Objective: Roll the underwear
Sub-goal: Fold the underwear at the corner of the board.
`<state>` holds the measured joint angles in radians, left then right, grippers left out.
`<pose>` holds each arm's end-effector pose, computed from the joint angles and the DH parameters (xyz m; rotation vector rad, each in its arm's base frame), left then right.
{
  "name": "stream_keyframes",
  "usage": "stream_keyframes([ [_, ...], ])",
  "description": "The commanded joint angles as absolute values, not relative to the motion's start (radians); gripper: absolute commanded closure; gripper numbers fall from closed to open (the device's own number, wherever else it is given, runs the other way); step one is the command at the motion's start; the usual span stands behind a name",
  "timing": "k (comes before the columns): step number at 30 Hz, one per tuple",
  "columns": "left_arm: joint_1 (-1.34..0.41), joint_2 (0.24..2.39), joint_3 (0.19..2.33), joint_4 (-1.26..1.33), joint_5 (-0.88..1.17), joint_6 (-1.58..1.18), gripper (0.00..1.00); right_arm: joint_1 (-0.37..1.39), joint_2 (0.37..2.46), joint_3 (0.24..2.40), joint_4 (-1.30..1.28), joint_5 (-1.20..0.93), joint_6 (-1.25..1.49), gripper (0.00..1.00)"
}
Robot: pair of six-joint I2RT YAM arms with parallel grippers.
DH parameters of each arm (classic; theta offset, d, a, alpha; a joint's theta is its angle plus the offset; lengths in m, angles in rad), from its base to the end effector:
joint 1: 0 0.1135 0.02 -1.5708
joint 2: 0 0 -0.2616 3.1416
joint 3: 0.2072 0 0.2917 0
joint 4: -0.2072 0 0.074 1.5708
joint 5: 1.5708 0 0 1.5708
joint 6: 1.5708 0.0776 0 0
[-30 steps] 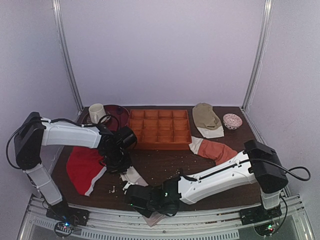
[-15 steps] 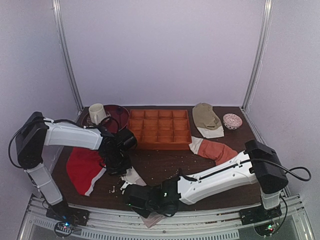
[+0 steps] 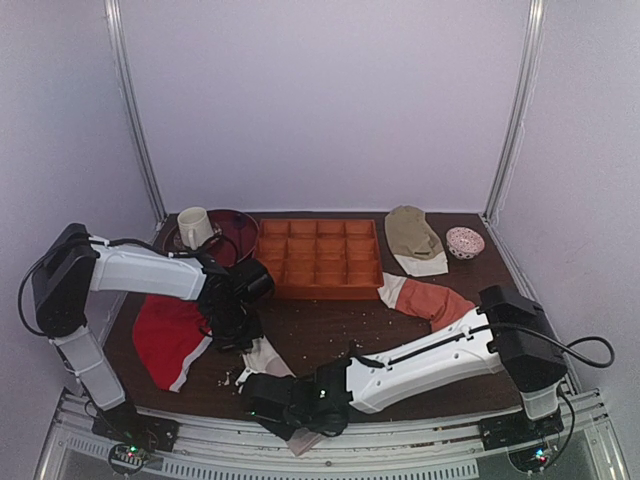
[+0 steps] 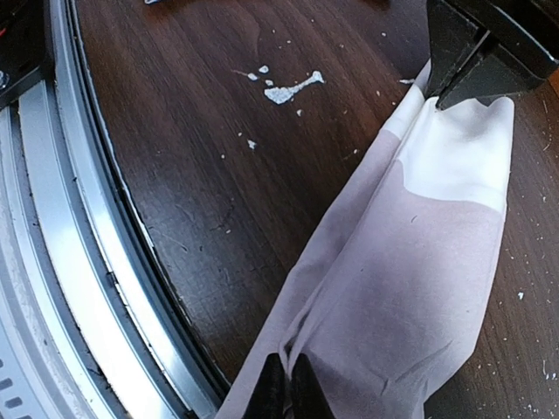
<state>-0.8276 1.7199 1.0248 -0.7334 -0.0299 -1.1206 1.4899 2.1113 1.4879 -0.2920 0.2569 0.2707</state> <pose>0.2304 -0.2473 0.0854 -0.4459 3.0002 -0.1533 0.0611 0.5090 0.1017 -1.3394 2.1096 0.4489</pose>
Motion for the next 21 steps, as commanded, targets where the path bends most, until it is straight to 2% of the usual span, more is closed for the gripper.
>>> stream_keyframes([
  [1, -0.828, 1.725, 1.014, -0.719, -0.042, -1.133, 1.00, 1.500, 2.121, 1.482, -0.310, 0.245, 0.291, 0.96],
  [3, -0.828, 1.714, 1.014, -0.720, -0.041, -1.134, 1.00, 1.500, 2.106, 1.470, -0.307, 0.249, 0.294, 0.92],
  [6, -0.829, 1.694, 1.023, -0.733, -0.044, -1.136, 0.90, 1.500, 2.074, 1.449, -0.293, 0.260, 0.293, 0.76],
  [10, -0.829, 1.662, 1.045, -0.767, -0.048, -1.136, 0.81, 1.500, 2.034, 1.437, -0.301, 0.266, 0.290, 0.67],
  [13, -0.829, 1.618, 1.054, -0.793, -0.054, -1.140, 0.78, 1.500, 1.991, 1.420, -0.302, 0.275, 0.288, 0.66],
  [18, -0.828, 1.550, 1.086, -0.850, -0.071, -1.139, 0.68, 1.500, 1.898, 1.387, -0.311, 0.295, 0.292, 0.63],
  [21, -0.828, 1.513, 1.089, -0.856, -0.070, -1.140, 0.68, 1.500, 1.836, 1.355, -0.305, 0.306, 0.301, 0.68],
])
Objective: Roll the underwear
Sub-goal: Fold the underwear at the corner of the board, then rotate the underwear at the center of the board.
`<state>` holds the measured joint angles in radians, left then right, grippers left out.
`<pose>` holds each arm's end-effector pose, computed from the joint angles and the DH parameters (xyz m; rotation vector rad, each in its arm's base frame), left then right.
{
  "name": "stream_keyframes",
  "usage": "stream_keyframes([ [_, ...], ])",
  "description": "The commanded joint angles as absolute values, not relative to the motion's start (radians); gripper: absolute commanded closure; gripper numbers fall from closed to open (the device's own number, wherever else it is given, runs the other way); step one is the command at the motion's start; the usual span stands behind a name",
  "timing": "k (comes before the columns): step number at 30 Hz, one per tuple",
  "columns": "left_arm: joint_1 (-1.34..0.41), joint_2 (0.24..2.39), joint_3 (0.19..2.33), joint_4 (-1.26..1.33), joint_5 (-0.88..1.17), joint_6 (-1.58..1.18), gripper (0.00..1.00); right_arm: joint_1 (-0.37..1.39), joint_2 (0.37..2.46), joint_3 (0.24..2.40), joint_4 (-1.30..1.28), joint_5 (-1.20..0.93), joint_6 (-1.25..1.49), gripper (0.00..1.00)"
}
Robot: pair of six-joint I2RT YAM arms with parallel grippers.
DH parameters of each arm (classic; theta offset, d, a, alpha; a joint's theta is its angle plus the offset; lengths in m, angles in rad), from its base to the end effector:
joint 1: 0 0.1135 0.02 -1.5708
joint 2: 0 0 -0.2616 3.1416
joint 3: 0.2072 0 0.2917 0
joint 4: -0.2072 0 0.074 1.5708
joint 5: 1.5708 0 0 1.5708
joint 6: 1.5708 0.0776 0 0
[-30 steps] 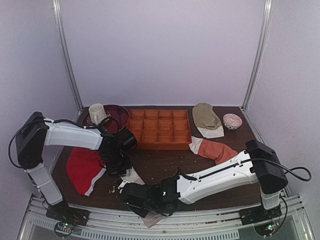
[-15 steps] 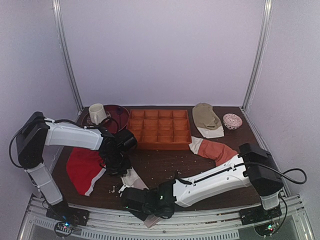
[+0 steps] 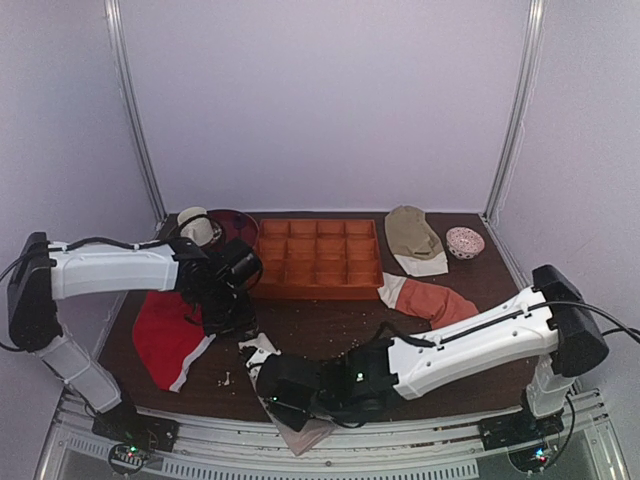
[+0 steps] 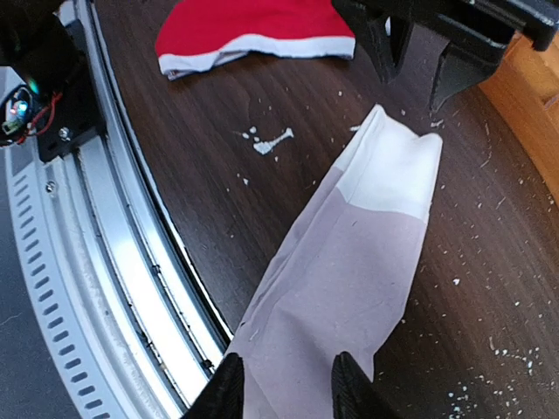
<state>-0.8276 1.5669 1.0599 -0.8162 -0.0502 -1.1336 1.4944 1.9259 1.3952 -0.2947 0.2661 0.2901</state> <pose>0.2294 -0.2439 0.1421 -0.4588 2.9149 -0.2638 0.0576 0.4855 0.1567 -1.2679 2.0687 0.5339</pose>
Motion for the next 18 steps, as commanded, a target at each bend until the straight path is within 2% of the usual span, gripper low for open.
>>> stream_keyframes([
  [1, -0.829, 1.504, 1.089, -0.853, -0.065, -1.140, 0.68, 1.500, 1.821, 1.345, -0.306, 0.309, 0.304, 0.71],
  [7, -0.829, 1.530, 1.068, -0.704, 0.022, -1.123, 0.90, 1.489, 1.794, 1.284, -0.287, 0.285, 0.357, 1.00],
  [10, -0.832, 1.583, 1.058, -0.641, 0.058, -1.121, 1.00, 1.484, 1.822, 1.270, -0.268, 0.249, 0.374, 1.00],
  [18, -0.833, 1.680, 1.015, -0.553, 0.094, -1.102, 1.00, 1.444, 1.873, 1.196, -0.170, 0.169, 0.463, 1.00],
])
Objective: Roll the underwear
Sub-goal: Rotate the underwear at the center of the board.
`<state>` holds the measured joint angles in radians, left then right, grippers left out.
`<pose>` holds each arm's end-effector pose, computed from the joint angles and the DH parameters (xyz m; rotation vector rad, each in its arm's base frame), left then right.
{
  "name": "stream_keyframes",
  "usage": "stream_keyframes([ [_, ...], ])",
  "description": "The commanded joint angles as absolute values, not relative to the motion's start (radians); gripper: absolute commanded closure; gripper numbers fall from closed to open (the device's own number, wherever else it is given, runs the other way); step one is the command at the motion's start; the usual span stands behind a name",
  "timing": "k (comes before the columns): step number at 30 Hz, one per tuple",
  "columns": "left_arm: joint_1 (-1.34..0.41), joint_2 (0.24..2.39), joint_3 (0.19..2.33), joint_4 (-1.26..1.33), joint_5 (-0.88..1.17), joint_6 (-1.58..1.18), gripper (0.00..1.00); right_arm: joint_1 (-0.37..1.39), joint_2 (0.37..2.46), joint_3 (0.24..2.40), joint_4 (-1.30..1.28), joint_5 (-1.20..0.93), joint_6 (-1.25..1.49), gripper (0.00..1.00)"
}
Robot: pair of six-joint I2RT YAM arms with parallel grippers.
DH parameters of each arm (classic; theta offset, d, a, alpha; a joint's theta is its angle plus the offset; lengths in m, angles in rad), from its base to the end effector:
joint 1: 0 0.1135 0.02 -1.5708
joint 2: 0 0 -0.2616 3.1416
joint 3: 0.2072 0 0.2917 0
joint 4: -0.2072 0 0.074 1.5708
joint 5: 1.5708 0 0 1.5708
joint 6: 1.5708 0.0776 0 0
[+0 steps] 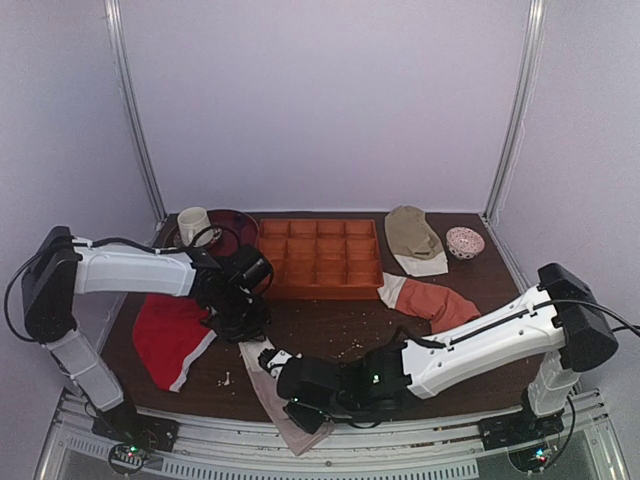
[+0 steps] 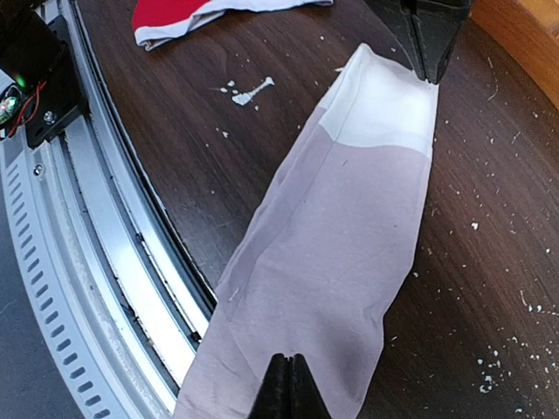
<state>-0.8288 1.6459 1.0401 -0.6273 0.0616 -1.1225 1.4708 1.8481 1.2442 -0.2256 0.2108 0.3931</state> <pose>0.2388 -0.2676 0.1182 -0.4186 2.9367 -0.4700 0.0623 0.4579 0.1418 -1.1796 2.1708 0.6144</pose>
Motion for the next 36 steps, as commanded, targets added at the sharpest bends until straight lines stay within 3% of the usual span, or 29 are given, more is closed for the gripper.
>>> stream_keyframes([
  [1, -0.833, 1.696, 1.012, -0.550, 0.095, -1.101, 1.00, 1.443, 1.878, 1.183, -0.164, 0.167, 0.471, 1.00],
  [25, -0.833, 1.815, 0.991, -0.701, -0.008, -1.227, 1.00, 1.467, 1.847, 0.960, -0.214, 0.125, 0.633, 1.00],
  [36, -0.838, 1.792, 1.062, -0.713, -0.015, -1.195, 1.00, 1.475, 1.833, 1.068, -0.292, 0.243, 0.557, 1.00],
])
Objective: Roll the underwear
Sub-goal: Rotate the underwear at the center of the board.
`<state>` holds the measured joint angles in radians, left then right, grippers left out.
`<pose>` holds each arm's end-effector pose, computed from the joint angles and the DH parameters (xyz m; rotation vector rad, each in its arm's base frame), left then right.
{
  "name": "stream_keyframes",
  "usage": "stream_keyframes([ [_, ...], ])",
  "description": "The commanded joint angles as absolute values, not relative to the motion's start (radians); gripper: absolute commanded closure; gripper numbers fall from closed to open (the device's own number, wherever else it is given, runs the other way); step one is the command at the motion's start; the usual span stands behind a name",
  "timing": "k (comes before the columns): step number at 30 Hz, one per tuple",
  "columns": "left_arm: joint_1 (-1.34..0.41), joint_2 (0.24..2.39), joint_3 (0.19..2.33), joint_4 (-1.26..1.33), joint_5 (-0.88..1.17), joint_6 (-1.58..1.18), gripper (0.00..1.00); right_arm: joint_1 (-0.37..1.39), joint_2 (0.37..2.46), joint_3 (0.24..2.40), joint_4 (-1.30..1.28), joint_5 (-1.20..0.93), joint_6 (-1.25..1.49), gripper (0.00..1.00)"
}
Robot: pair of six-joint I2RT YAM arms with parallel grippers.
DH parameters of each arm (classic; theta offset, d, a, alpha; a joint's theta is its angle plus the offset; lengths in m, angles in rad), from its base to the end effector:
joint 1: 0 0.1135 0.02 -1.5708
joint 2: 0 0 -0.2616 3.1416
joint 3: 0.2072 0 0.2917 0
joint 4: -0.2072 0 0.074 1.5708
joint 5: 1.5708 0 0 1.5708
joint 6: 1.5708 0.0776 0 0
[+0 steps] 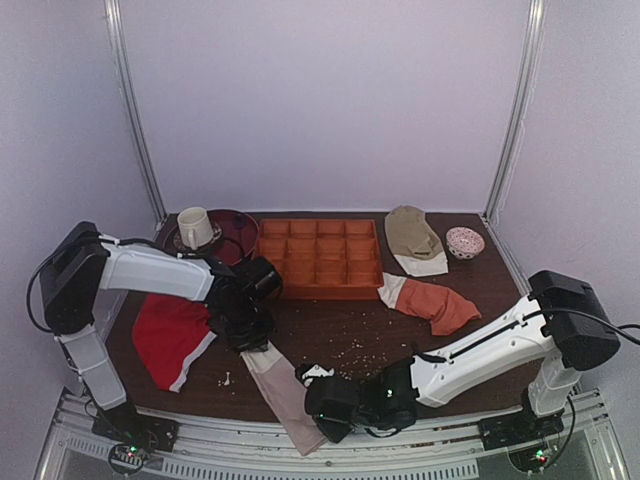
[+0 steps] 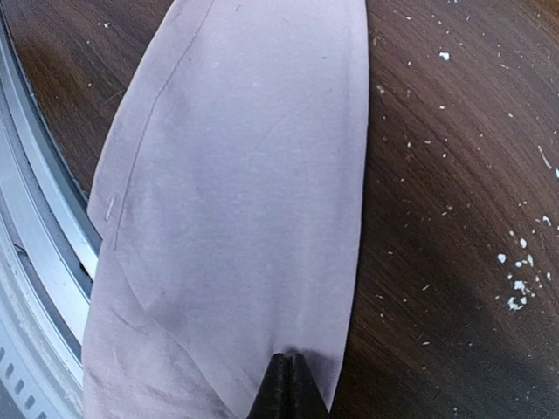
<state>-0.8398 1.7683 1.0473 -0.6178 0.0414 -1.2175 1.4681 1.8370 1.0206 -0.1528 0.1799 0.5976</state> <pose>0.2381 -0.2703 0.0792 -0.5633 2.9862 -0.3358 0.0562 0.4095 0.0750 -1.0398 2.4104 0.5778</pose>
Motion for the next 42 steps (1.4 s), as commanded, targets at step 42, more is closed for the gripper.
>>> stream_keyframes([
  [42, -0.838, 1.537, 1.120, -0.838, -0.075, -1.114, 0.97, 1.317, 1.880, 1.039, -0.370, 0.103, 0.647, 1.00],
])
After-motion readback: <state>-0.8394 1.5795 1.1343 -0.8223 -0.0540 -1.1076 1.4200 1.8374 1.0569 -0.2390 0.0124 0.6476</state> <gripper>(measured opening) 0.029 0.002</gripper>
